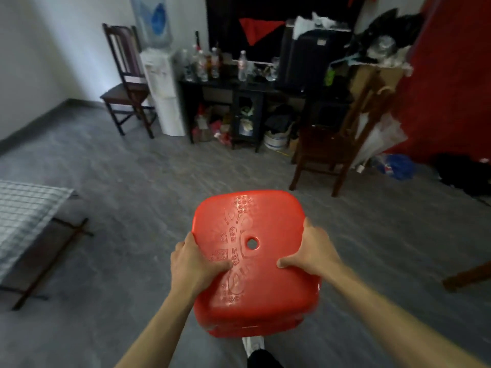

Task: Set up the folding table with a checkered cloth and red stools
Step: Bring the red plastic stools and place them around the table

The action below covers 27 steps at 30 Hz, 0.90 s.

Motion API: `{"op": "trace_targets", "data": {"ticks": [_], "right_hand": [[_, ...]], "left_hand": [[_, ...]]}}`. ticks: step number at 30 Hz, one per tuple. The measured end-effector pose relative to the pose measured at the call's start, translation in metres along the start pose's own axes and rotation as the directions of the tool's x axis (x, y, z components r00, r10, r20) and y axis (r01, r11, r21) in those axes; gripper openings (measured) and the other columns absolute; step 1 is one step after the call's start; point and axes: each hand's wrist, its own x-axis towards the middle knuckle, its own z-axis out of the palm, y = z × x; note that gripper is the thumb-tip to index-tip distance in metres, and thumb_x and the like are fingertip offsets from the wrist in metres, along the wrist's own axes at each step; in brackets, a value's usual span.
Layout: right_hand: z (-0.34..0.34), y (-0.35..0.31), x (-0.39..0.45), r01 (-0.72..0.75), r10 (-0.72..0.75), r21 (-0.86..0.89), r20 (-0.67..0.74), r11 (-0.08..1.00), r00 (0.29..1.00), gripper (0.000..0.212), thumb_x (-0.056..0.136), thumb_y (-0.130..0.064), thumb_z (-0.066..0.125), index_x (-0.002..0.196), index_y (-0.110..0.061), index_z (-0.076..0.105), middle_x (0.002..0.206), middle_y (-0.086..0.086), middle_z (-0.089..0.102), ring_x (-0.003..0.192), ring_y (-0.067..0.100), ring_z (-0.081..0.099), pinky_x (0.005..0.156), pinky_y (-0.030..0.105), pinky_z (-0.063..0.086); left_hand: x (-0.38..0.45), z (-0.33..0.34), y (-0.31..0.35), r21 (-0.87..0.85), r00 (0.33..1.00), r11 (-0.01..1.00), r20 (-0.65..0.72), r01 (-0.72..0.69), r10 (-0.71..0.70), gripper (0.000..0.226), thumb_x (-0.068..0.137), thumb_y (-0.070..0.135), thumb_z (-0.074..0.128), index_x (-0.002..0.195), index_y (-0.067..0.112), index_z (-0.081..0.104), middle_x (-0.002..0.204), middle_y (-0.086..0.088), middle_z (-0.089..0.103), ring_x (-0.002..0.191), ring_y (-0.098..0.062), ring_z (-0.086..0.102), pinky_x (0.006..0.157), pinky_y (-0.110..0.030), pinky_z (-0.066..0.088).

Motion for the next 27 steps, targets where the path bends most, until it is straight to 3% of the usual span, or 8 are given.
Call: {"op": "trace_targets", "data": {"ticks": [8, 14, 23, 27], "right_hand": [[0.02, -0.096, 0.113, 0.237, -0.247, 0.089, 0.124, 0.967, 0.961, 0.127, 0.042, -0.054, 0.092, 0.141, -0.003, 0.03, 0.129, 0.015, 0.053, 0.12, 0.03, 0.052, 0.094, 0.034, 0.044], [0.026, -0.197, 0.176, 0.469, -0.466, 0.031, 0.189, 0.883, 0.864, 0.128, 0.035, -0.062, 0.089, 0.136, -0.002, 0.037, 0.126, 0.017, 0.058, 0.116, 0.034, 0.055, 0.094, 0.036, 0.045], [0.087, -0.361, 0.233, 0.651, -0.618, -0.024, 0.29, 0.759, 0.731, 0.101, 0.035, -0.06, 0.088, 0.117, -0.015, 0.05, 0.115, 0.007, 0.065, 0.104, 0.027, 0.061, 0.081, 0.031, 0.045], [0.118, -0.436, 0.246, 0.682, -0.631, -0.051, 0.336, 0.729, 0.699, 0.094, 0.038, -0.059, 0.089, 0.112, -0.016, 0.051, 0.117, 0.005, 0.064, 0.107, 0.025, 0.06, 0.084, 0.031, 0.046]], "left_hand": [[0.083, -0.059, -0.004, 0.059, 0.971, 0.983, -0.177, 0.174, -0.161, 0.11, 0.033, 0.07, 0.073, 0.125, 0.016, 0.046, 0.113, -0.005, 0.058, 0.106, -0.027, 0.053, 0.086, -0.036, 0.045], [0.123, -0.109, -0.037, -0.015, 0.889, 0.945, -0.336, 0.326, -0.312, 0.109, 0.033, 0.074, 0.072, 0.124, 0.02, 0.047, 0.111, -0.001, 0.058, 0.106, -0.023, 0.051, 0.09, -0.038, 0.046], [0.192, -0.171, -0.129, -0.173, 0.771, 0.864, -0.393, 0.473, -0.501, 0.111, 0.04, 0.067, 0.08, 0.133, 0.017, 0.043, 0.117, -0.005, 0.054, 0.111, -0.025, 0.05, 0.096, -0.037, 0.045], [0.222, -0.202, -0.177, -0.232, 0.731, 0.821, -0.375, 0.522, -0.571, 0.112, 0.042, 0.068, 0.078, 0.135, 0.018, 0.04, 0.119, -0.006, 0.053, 0.113, -0.026, 0.049, 0.096, -0.039, 0.046]]}}
